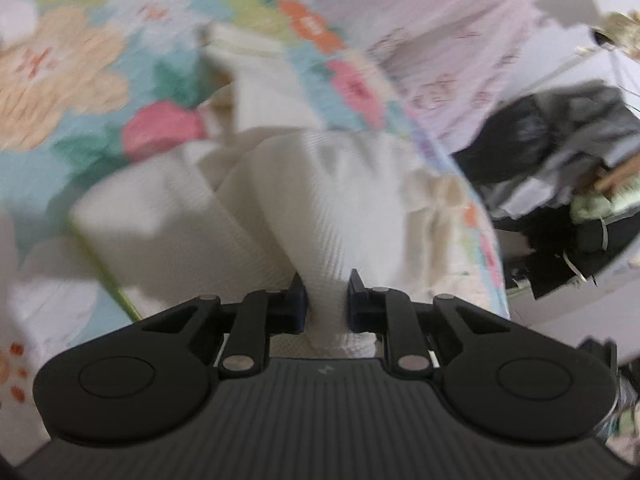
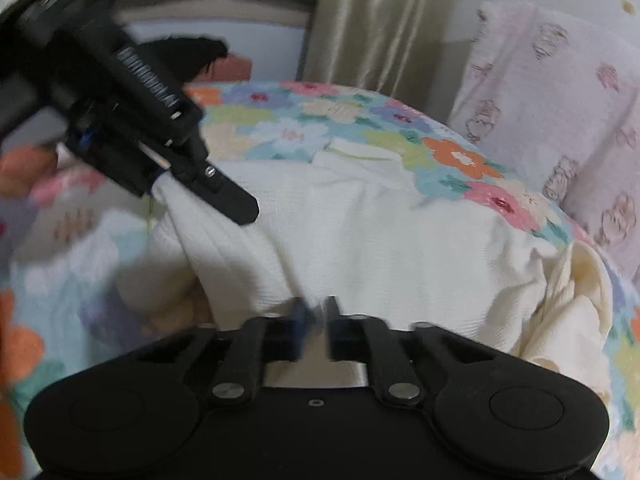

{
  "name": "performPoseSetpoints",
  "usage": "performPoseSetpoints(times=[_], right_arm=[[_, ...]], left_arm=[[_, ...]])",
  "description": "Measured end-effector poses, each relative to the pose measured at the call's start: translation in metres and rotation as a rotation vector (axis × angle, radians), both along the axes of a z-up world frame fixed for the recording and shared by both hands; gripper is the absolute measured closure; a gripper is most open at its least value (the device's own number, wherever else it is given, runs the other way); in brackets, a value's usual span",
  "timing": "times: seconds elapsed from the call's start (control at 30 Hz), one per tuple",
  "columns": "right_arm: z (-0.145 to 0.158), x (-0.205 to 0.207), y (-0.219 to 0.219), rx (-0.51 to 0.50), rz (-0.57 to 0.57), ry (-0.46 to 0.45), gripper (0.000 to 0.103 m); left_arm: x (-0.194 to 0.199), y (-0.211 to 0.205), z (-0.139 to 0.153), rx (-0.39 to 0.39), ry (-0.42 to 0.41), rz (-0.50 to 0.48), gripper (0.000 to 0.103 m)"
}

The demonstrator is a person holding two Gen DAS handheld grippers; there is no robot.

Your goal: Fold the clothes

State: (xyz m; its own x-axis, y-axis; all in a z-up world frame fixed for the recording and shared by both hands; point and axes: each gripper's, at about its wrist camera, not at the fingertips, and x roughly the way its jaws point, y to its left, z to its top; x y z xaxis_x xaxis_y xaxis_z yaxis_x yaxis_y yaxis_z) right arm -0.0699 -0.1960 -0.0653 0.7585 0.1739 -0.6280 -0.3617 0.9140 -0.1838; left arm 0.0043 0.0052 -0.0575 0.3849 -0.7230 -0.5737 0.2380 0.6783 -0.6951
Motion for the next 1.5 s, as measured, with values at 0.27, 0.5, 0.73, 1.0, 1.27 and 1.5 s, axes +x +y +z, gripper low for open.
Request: performPoseSetpoints(times=[0.27, 0.5, 0.73, 1.0, 1.27, 1.5], right_arm=[[0.048, -0.004, -0.034, -0.116, -0.159, -0.174, 0.102], [0.037, -0.001, -0.108, -0.178, -0.415, -0.119, 0.102], [0.005, -0.017, -0.163, -0.064, -0.562, 0.099, 0.102], [0.025, -0.036, -0.16, 0.112, -0.488, 0.122, 0.084], [0.065, -0.051, -0.1, 0.14, -0.172, -0.056, 0.035], [0.034, -0.047, -0.011, -0.074, 0.089, -0.115, 0.023]], left_arm=[[-0.009, -0.001, 0.023, 0.026, -0.118, 0.017, 0.074], [-0.001, 0.008, 0.011, 0.11, -0.079, 0.099, 0.045], [0.011, -0.01, -0.017, 0.204, -0.04, 0.118, 0.021], [0.021, -0.029, -0.028, 0.147, -0.073, 0.037, 0.093], [-0.006, -0.013, 0.01, -0.171, -0.108, -0.083, 0.094], [-0.03, -0.031, 0.036, -0.304, -0.199, -0.244, 0.094]])
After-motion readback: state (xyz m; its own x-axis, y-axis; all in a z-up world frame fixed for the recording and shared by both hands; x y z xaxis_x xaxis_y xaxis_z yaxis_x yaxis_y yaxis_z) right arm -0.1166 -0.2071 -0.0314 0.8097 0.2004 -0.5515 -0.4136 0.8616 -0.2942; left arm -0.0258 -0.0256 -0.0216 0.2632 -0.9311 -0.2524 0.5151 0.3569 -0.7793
